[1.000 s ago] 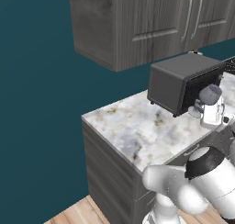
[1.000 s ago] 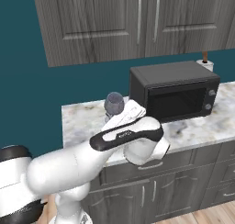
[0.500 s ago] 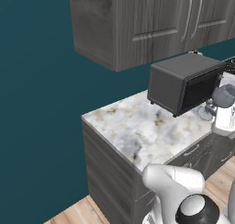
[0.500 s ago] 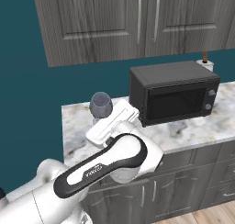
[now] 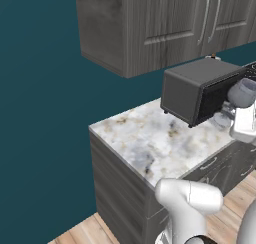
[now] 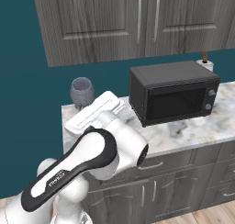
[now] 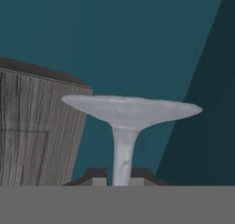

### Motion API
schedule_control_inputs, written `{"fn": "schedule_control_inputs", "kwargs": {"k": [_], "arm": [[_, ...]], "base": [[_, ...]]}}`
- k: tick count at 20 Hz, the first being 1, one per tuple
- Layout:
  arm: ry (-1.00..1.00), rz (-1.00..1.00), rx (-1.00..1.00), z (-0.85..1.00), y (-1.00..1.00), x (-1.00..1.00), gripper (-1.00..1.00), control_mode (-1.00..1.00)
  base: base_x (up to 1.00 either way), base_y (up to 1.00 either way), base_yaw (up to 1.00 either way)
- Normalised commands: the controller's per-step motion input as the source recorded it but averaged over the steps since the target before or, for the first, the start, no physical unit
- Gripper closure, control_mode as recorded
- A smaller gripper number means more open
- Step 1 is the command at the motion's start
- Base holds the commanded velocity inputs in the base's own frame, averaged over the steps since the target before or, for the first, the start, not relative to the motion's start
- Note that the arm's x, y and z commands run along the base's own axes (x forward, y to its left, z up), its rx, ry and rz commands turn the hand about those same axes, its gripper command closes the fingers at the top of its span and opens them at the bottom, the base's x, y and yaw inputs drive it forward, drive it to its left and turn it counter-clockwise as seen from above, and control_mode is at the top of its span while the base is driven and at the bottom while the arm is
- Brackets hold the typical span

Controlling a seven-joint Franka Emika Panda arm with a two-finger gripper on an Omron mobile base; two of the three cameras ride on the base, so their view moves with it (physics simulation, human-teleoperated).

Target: Retrieve the wine glasses from the counter and place one next to each plate.

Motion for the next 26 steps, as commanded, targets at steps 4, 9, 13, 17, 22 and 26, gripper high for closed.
{"fn": "schedule_control_inputs", "kwargs": {"k": [4, 9, 13, 17, 22, 26], "arm": [[0.0, 0.0, 0.0, 0.0, 0.03, -0.46, 1.0, -1.0], [0.0, 0.0, 0.0, 0.0, 0.0, 0.0, 1.0, 1.0], [0.0, 0.0, 0.0, 0.0, 0.0, 0.0, 1.0, 1.0], [0.0, 0.0, 0.0, 0.0, 0.0, 0.0, 1.0, 1.0], [0.0, 0.0, 0.0, 0.0, 0.0, 0.0, 1.0, 1.0], [0.0, 0.0, 0.0, 0.0, 0.0, 0.0, 1.0, 1.0]], "base": [[0.0, 0.0, 0.0], [-0.91, 0.0, -0.04], [-1.0, 0.0, -0.03], [-1.0, 0.01, 0.0], [-1.0, 0.04, 0.0], [-1.0, 0.39, 0.0]]}}
